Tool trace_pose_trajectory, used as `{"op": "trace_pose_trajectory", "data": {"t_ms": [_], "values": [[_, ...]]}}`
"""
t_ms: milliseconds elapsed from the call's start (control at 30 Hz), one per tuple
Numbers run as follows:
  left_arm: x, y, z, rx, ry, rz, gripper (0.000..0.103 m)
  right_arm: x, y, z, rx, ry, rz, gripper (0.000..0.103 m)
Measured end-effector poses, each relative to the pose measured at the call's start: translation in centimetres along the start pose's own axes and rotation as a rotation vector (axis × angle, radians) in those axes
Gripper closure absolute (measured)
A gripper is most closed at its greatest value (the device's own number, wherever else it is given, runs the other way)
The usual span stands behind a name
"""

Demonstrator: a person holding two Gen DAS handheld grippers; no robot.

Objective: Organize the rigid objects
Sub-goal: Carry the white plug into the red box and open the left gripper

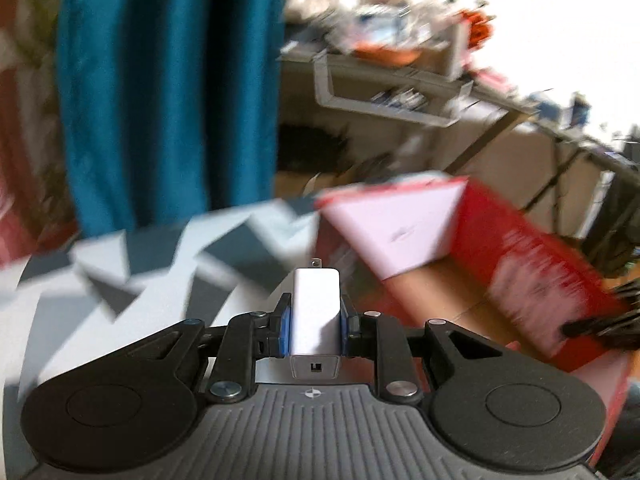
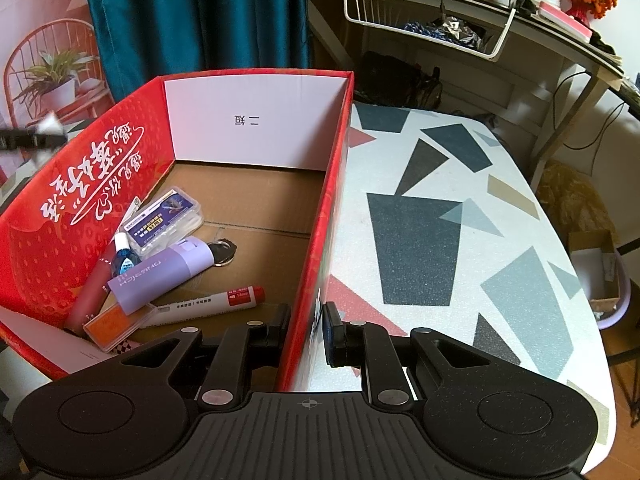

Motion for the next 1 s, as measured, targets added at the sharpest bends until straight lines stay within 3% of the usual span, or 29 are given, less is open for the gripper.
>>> {"op": "trace_pose_trajectory", "data": {"t_ms": [233,467,700,833,1000], "values": [[6.4,-2.2,-2.5,0.012,-0.11,0.169,0.079,0.0,0.0,0.0,0.002,-0.001,0.0,0.088],[9.6,-6.2,-0.7,-0.086,-0.229,0.228,0.079,0.1,0.2,0.0,0.014,-0.013,-0.005,0.088],[10.3,-9.1,0.4,-0.145,-0.285,0.24,0.079,0.1,0.2,0.0,0.017,-0.013,-0.011,0.086],[10.0,-9.5,-0.1,-0.136,-0.277,0.225,0.077,0.1,0.2,0.0,0.018,-0.014,-0.01,0.086],[9.3,-8.2,-1.4,-0.1,-0.261,0.195,0.058,0.1,0.2,0.0,0.018,-0.016,-0.01,0.086]]}}
Point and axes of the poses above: each gripper's, at about its wrist camera, not at the fingertips, and y roughly against the way its jaws point, x to its right, z to its underside, the point moved 6 cm from there along -y, roughly the way its jaws point, and after that the axes turned 8 degrees about x, right-handed, at the moved point
